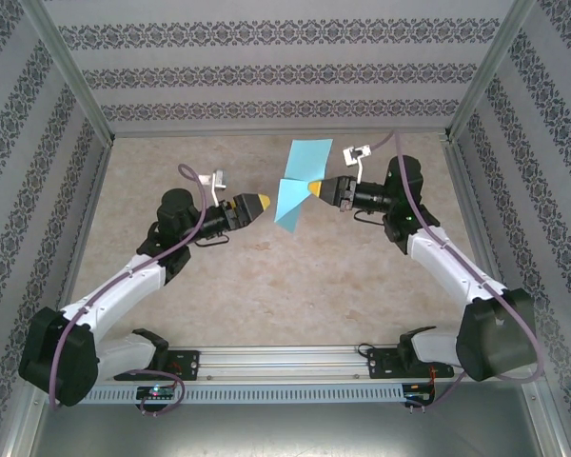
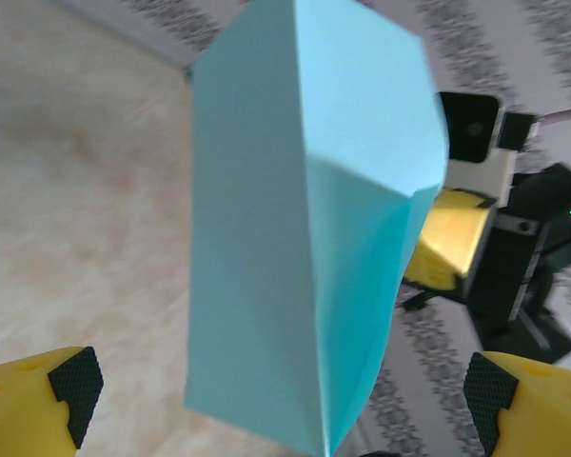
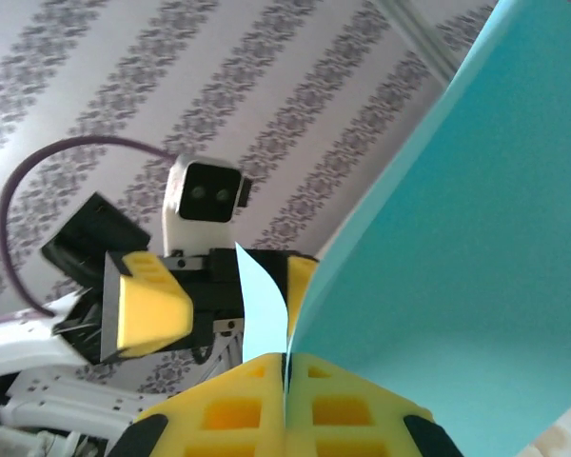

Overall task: Fold a paper plane with a square sheet of paper (fold left side to right side)
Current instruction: Turn over the paper at the center of the table.

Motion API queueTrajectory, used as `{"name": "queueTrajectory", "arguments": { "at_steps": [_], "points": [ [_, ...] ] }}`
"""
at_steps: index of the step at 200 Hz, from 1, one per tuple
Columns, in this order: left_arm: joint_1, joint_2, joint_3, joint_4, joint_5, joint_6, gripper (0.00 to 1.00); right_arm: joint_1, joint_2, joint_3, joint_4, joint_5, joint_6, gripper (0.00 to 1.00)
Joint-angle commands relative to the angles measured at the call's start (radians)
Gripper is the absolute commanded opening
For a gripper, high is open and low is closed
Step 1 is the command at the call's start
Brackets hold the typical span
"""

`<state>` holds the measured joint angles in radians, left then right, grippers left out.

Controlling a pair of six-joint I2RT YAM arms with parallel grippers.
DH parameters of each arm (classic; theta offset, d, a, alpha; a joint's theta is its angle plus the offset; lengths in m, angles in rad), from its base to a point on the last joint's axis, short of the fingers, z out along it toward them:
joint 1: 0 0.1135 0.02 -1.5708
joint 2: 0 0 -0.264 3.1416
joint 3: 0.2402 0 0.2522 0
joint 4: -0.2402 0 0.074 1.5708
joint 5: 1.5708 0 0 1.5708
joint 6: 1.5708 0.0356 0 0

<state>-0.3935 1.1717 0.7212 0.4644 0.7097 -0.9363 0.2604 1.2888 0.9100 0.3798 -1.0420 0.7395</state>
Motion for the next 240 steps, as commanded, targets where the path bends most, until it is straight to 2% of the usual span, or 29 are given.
{"name": "queueTrajectory", "arguments": {
  "at_steps": [1,45,89,115,201,240],
  "points": [
    [-0.007,0.017,0.085,0.199,0.105,-0.078,1.00,0.027,-0.020,0.069,0.030,-0.091,0.009,0.00],
    [-0.045,0.054,0.127,0.274,0.130,-0.109,0.97,0.085,-0.031,0.120,0.039,-0.105,0.013,0.00],
    [-0.057,0.057,0.132,0.203,0.107,-0.084,0.94,0.099,-0.055,0.123,0.062,-0.118,0.026,0.00],
    [-0.062,0.067,0.129,0.273,0.129,-0.118,0.93,0.101,-0.063,0.118,0.048,-0.117,0.015,0.00],
    [-0.072,0.047,0.130,0.277,0.115,-0.113,0.59,0.079,-0.063,0.103,-0.091,-0.069,-0.058,0.00],
    [-0.076,0.045,0.139,0.192,0.101,-0.063,0.42,0.077,-0.063,0.091,-0.100,-0.060,-0.058,0.06]
  ]
}}
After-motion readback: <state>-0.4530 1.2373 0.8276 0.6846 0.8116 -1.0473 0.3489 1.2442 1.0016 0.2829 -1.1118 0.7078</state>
